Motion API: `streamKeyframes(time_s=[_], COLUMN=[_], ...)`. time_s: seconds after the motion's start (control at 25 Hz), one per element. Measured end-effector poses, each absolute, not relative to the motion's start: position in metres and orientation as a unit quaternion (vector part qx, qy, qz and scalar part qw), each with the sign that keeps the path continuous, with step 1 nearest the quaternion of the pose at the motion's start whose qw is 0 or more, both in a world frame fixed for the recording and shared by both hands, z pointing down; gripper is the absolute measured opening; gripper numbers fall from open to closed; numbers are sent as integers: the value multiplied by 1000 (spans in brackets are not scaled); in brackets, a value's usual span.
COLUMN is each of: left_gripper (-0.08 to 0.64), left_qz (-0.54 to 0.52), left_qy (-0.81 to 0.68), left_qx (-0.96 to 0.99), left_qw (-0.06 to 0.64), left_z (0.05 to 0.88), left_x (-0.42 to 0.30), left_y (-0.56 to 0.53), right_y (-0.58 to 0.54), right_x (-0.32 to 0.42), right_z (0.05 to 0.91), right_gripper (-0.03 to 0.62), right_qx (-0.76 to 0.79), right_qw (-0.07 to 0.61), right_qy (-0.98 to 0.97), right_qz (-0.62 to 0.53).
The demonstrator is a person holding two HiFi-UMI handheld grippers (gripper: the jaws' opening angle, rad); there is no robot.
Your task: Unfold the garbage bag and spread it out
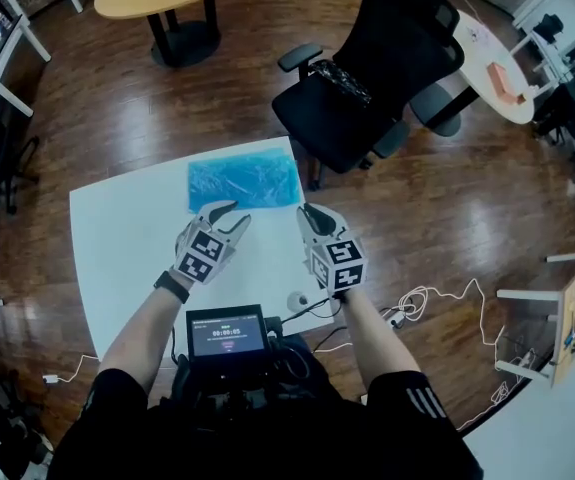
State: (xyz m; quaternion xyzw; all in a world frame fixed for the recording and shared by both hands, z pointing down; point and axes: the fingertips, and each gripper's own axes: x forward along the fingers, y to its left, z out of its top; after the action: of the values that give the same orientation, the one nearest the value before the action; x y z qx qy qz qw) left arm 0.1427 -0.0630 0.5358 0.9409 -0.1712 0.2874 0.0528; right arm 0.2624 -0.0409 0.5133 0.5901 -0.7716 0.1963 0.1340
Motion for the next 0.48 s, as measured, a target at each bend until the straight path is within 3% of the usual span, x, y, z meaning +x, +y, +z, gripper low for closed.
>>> streamKeyframes(time_s=[0.48], left_gripper=[176], left_qz=[376], left_qy=[-137], left_qx=[915], left_qw=[47], left_z=[612], left_x=[204], left_y=[-73], right_y=[-62], right_x=[291], right_z=[557], right_gripper=[115], right_qx=[591], right_qw=[156], right_qy=[-765], right_qz=[204])
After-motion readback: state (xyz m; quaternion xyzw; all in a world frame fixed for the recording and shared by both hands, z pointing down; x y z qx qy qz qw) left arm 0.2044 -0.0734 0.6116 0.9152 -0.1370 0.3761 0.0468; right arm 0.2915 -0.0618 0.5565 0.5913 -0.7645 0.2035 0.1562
